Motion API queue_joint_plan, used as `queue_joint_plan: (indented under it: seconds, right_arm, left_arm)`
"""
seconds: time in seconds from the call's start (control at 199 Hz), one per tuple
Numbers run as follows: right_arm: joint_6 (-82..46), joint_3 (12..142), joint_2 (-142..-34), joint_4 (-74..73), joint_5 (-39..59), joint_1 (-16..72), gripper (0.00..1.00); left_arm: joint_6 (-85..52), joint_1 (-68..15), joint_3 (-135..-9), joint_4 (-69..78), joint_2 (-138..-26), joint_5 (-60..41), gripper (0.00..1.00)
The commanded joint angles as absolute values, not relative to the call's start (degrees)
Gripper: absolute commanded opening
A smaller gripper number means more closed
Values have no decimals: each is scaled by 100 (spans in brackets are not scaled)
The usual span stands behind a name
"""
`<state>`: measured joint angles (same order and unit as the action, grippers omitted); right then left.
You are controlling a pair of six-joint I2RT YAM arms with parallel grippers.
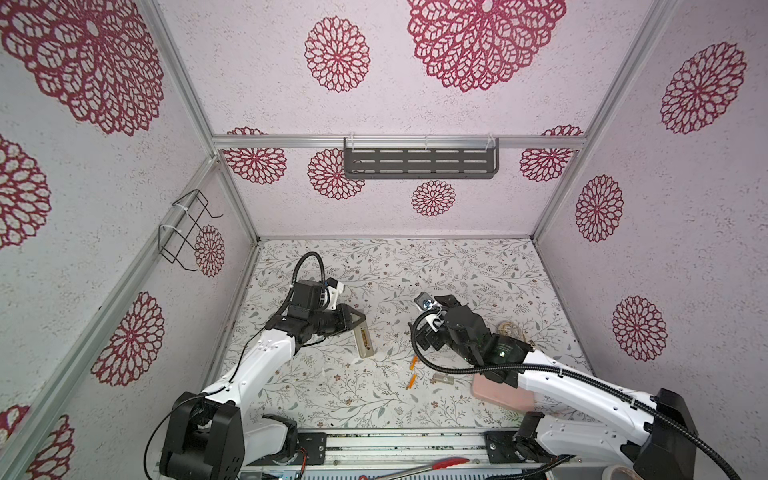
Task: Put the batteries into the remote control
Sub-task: 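Lift the right gripper off the remote and move it over the orange batteries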
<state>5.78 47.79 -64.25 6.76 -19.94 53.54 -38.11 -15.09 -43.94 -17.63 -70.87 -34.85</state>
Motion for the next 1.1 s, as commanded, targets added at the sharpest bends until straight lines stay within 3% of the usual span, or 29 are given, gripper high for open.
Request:
queue_joint_plan:
  seconds: [0.0, 0.291, 0.482, 0.747, 1.099]
  right_arm:
    - [-999, 4980, -6291, 1904, -2053, 5255, 99]
    - [-2170, 4976, -6887, 2028, -1644, 5265, 95]
    - [-2327, 5189, -7615, 1995, -1486, 5315, 78]
    - [-2631, 5412, -8443, 1832, -1239, 5464, 63]
    - [-2950, 5222, -8834, 1433, -1086, 5503, 59]
  left_arm:
    - [-4038, -1515, -4092, -1454, -6938, -3055, 0]
    - [-4568, -1874, -3456, -386, -6657, -2781, 0]
    - [-4673, -1919, -3052, -156, -6356, -2742, 0]
    - [-4682, -1968, -2781, 67, -5995, -2729, 0]
    - [-4817, -2099, -2463, 658, -5633, -2740, 0]
